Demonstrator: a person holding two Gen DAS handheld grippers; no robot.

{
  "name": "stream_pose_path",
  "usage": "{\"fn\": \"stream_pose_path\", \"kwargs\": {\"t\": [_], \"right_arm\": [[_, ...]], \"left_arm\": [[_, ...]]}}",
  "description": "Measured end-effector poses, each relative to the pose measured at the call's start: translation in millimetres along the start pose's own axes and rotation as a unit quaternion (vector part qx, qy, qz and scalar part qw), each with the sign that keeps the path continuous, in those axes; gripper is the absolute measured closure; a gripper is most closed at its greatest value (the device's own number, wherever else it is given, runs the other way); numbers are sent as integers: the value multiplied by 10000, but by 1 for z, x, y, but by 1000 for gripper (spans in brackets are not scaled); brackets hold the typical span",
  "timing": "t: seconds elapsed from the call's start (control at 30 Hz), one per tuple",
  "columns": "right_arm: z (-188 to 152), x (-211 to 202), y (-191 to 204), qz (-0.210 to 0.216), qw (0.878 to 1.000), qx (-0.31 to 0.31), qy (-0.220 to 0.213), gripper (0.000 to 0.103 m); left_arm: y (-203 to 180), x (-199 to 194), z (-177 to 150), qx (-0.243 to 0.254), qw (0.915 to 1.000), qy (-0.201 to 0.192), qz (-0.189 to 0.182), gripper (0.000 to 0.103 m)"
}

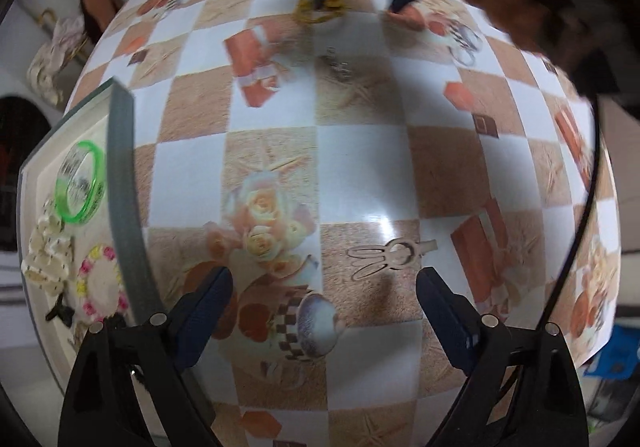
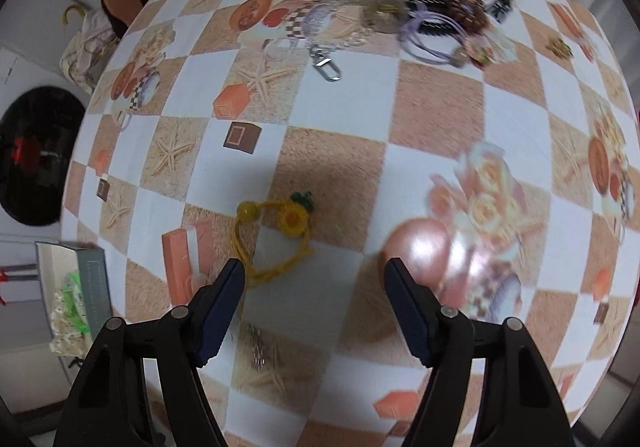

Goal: Organize jewelry
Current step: 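Move the left tool to the silver bunny clip while the right tool approaches the yellow sunflower hair tie, then grasp the yellow sunflower hair tie with the right tool while the left tool grasps the silver bunny clip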

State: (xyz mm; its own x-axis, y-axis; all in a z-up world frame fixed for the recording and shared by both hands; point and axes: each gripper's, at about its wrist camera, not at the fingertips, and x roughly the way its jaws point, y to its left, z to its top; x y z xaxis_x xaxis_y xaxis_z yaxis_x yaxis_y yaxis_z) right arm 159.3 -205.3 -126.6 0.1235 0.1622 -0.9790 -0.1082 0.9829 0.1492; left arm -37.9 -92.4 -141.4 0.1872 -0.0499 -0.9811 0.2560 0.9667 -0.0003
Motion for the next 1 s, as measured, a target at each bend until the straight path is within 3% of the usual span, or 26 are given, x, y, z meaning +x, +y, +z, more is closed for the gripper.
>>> {"fn": "stream_pose_path", "kwargs": {"t": [0.07, 0.2, 0.3, 0.4, 0.47, 0.8, 1.0], "right_arm": [[3, 7, 7, -145, 9997, -182, -2, 36], [6, 13, 23, -560, 9968, -557, -127, 40], [4, 14, 31, -785, 9933, -820, -237, 52], [3, 13, 35, -785, 9921, -932, -284, 70], [2, 12, 38, -763, 9915, -1015, -290, 86], [-4, 9, 26, -520, 9946, -882, -173, 87], [-10, 2, 2, -266, 9980, -559, -83, 87]], "left_arm": [[-5, 2, -1, 190, 9998, -52, 16, 6], [-18, 6, -3, 614, 9980, -144, 25, 6], [-30, 12, -2, 984, 9951, -99, 34, 19], [-34, 16, -5, 1151, 9933, -92, 21, 19], [-37, 17, -3, 1280, 9917, -139, 46, 19], [-55, 18, 3, 2034, 9786, -321, -20, 19], [-57, 17, 4, 2117, 9765, -240, -321, 42]]}}
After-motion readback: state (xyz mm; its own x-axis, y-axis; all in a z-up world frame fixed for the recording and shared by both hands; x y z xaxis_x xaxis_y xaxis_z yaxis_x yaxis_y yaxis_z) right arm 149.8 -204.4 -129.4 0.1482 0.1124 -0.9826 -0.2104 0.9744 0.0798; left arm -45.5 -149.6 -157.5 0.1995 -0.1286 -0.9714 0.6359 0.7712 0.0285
